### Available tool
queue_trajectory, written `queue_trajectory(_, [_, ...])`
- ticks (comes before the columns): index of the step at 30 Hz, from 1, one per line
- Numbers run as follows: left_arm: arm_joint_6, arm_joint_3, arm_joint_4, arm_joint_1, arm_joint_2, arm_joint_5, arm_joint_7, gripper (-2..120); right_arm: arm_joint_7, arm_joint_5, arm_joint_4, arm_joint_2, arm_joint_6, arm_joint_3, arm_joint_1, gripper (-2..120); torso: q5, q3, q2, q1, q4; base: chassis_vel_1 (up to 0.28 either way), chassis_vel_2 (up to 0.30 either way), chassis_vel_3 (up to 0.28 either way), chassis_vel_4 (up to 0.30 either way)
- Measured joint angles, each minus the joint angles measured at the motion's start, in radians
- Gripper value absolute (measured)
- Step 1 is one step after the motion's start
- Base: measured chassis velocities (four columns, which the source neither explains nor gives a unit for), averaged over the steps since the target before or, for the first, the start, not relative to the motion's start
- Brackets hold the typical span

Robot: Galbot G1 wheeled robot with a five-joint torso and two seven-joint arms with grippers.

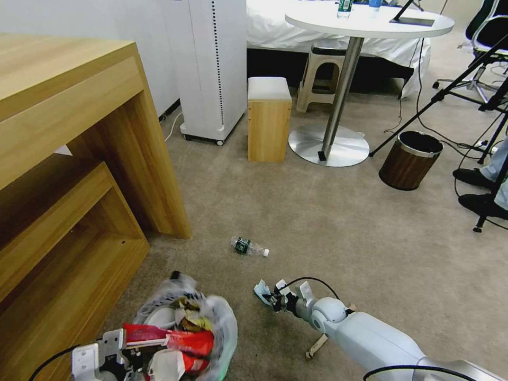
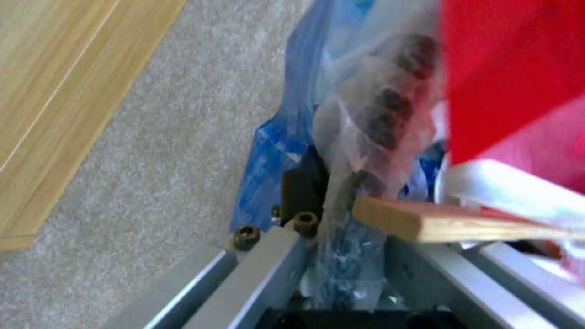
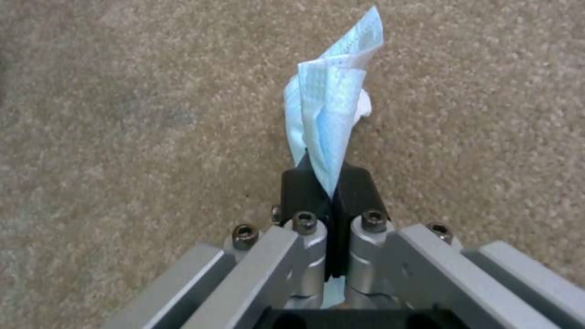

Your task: Pick up the trash bin and place the garbage on the floor into it.

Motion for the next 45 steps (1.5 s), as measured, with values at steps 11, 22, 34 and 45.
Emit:
queue_trajectory(11, [-0.003, -0.032, -0.05, -0.004, 0.022, -0.111, -0.048, 0, -0.071, -0.041, 0.013, -0.01, 0.078, 0.002, -0.007, 0, 0.0, 0.0, 0.0, 0.0, -0.0001, 0.0, 0.0, 0.0, 0.0])
queue_trajectory(22, [-0.003, -0.057, -0.089, 0.014, 0.037, -0.163, -0.068, 0, -0.167, -0.07, 0.03, 0.007, 0.228, 0.062, -0.003, 0, 0.0001, 0.0, 0.0, 0.0, 0.0, 0.0, 0.0, 0.0, 0.0])
queue_trajectory(34, [-0.004, -0.063, -0.088, 0.01, 0.04, -0.166, -0.072, 0, -0.448, 0.143, 0.133, 0.02, 0.384, 0.255, 0.058, 0, 0.0, 0.0, 0.0, 0.0, 0.0001, 0.0, 0.0, 0.0, 0.0])
queue_trajectory(45, [-0.007, -0.084, -0.1, 0.01, 0.05, -0.19, -0.08, 0, -0.732, 0.382, 0.317, -0.057, 0.37, 0.227, 0.159, 0, -0.0001, 0.0, 0.0, 0.0, -0.0001, 0.0, 0.0, 0.0, 0.0])
